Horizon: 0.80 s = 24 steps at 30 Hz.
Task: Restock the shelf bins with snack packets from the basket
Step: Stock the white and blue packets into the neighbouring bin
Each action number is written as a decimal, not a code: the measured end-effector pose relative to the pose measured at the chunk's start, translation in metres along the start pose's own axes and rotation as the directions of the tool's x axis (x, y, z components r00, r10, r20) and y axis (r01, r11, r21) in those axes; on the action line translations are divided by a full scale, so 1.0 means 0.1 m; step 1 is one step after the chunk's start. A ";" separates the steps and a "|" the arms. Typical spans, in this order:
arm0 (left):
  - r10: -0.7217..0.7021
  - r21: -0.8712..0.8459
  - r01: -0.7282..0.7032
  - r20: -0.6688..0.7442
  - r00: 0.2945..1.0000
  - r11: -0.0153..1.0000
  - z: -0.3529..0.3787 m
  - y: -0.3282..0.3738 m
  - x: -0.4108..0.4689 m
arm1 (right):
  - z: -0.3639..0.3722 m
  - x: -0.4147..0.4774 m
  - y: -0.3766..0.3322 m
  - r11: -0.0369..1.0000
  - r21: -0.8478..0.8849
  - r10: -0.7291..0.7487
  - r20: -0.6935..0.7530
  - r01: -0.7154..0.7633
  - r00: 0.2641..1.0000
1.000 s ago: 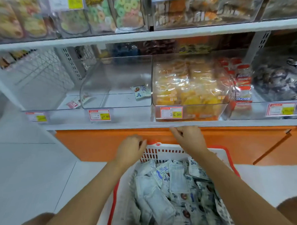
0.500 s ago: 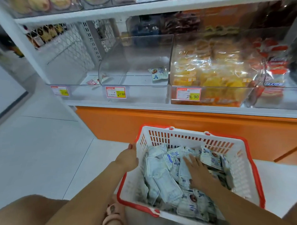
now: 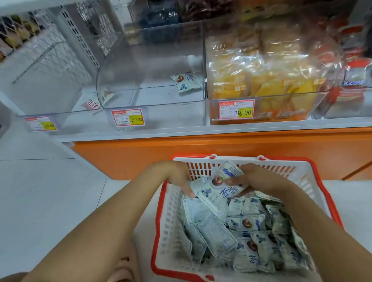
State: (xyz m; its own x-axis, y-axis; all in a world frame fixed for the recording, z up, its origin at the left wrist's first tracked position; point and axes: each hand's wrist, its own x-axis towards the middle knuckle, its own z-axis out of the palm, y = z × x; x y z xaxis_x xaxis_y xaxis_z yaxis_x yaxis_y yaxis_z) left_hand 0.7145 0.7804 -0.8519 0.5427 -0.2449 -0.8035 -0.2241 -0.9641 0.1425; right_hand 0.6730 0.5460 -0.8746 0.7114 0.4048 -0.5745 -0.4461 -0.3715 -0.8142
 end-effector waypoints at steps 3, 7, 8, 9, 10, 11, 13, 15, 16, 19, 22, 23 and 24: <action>0.248 -0.319 -0.244 -0.030 0.968 0.916 -0.14 0.03 -0.21 | 0.05 -0.12 -0.35 0.996 -0.041 -0.077 0.031 0.078 0.997; 0.296 -0.460 -0.325 -0.136 0.945 0.826 -0.36 -0.01 -0.56 | 0.16 -0.36 -0.73 0.985 -0.018 -0.172 0.026 0.173 0.985; 0.300 -0.467 -0.355 -0.191 0.935 0.810 -0.41 -0.03 -0.69 | 0.19 -0.43 -0.83 0.979 -0.040 -0.199 -0.002 0.198 0.980; 0.302 -0.467 -0.393 -0.260 0.917 0.792 -0.45 -0.06 -0.81 | 0.23 -0.49 -0.93 0.970 -0.078 -0.236 -0.050 0.232 0.970; 0.297 -0.460 -0.432 -0.337 0.893 0.776 -0.48 -0.10 -0.94 | 0.26 -0.54 -1.03 0.955 -0.119 -0.284 -0.107 0.272 0.953; 0.283 -0.455 -0.471 -0.422 0.861 0.756 -0.50 -0.15 -1.05 | 0.31 -0.58 -1.13 0.940 -0.148 -0.329 -0.165 0.306 0.930; 0.235 -0.456 -0.560 -0.591 0.771 0.692 -0.51 -0.27 -1.21 | 0.42 -0.65 -1.31 0.926 -0.157 -0.375 -0.252 0.345 0.892; 0.174 -0.470 -0.639 -0.707 0.685 0.609 -0.56 -0.37 -1.34 | 0.56 -0.68 -1.46 0.915 -0.178 -0.402 -0.299 0.363 0.866; 0.145 -0.478 -0.665 -0.740 0.657 0.574 -0.60 -0.43 -1.39 | 0.65 -0.67 -1.52 0.907 -0.194 -0.420 -0.323 0.375 0.848; 0.018 -0.461 -0.716 -0.835 0.551 0.525 -0.71 -0.63 -1.47 | 0.90 -0.55 -1.68 0.886 -0.133 -0.451 -0.465 0.444 0.761; -0.162 -0.333 -0.734 -0.941 0.297 0.592 -0.83 -0.94 -1.46 | 0.96 -0.38 -1.96 0.847 -0.032 -0.425 -0.640 0.531 0.640; -0.218 -0.308 -0.713 -0.951 0.218 0.629 -0.87 -1.06 -1.44 | 0.92 -0.30 -2.08 0.832 -0.021 -0.416 -0.682 0.554 0.601; -0.259 -0.294 -0.685 -0.953 0.157 0.666 -0.91 -1.17 -1.42 | 0.86 -0.20 -2.22 0.831 -0.029 -0.408 -0.711 0.555 0.573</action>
State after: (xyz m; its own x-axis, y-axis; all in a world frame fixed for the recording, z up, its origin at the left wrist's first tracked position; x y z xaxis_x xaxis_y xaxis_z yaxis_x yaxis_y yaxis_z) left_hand 0.7373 0.9186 -0.7016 0.9148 0.1131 0.3877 -0.2833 -0.5046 0.8155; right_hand 0.7111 0.6927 -0.6898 0.9756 -0.2104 0.0626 0.0404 -0.1085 -0.9933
